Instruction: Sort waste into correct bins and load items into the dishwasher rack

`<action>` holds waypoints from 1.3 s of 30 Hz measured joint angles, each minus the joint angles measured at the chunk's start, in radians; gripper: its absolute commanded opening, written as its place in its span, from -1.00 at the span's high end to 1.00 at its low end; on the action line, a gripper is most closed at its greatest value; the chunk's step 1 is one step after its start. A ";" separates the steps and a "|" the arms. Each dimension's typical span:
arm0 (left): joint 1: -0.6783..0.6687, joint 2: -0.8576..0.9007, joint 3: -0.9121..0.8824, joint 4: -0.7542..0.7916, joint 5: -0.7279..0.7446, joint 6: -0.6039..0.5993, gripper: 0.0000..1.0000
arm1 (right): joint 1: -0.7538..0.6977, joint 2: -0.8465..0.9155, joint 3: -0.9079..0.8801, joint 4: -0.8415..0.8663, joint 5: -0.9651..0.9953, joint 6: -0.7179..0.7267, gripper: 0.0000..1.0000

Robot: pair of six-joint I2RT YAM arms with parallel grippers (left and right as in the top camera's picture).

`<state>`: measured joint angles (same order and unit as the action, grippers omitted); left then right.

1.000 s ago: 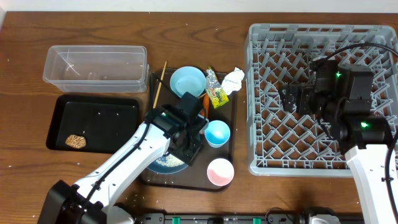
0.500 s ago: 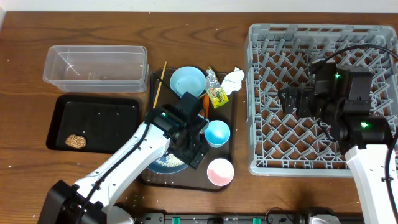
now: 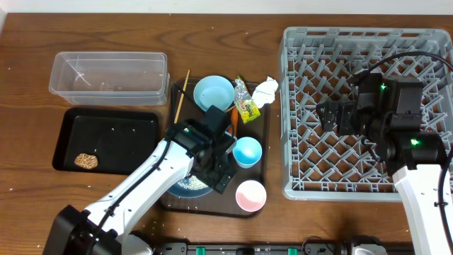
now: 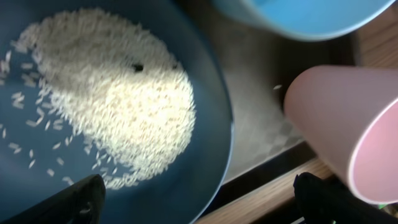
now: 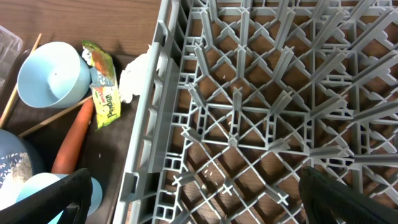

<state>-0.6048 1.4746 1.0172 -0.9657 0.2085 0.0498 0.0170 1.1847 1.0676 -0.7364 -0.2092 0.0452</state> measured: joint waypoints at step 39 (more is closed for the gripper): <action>0.000 0.001 -0.053 0.142 0.025 -0.024 -0.98 | 0.000 0.000 0.000 0.000 0.000 -0.013 -0.99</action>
<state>-0.6052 1.4757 0.9638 -0.8242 0.2337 0.0261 0.0170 1.1847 1.0676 -0.7364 -0.2089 0.0319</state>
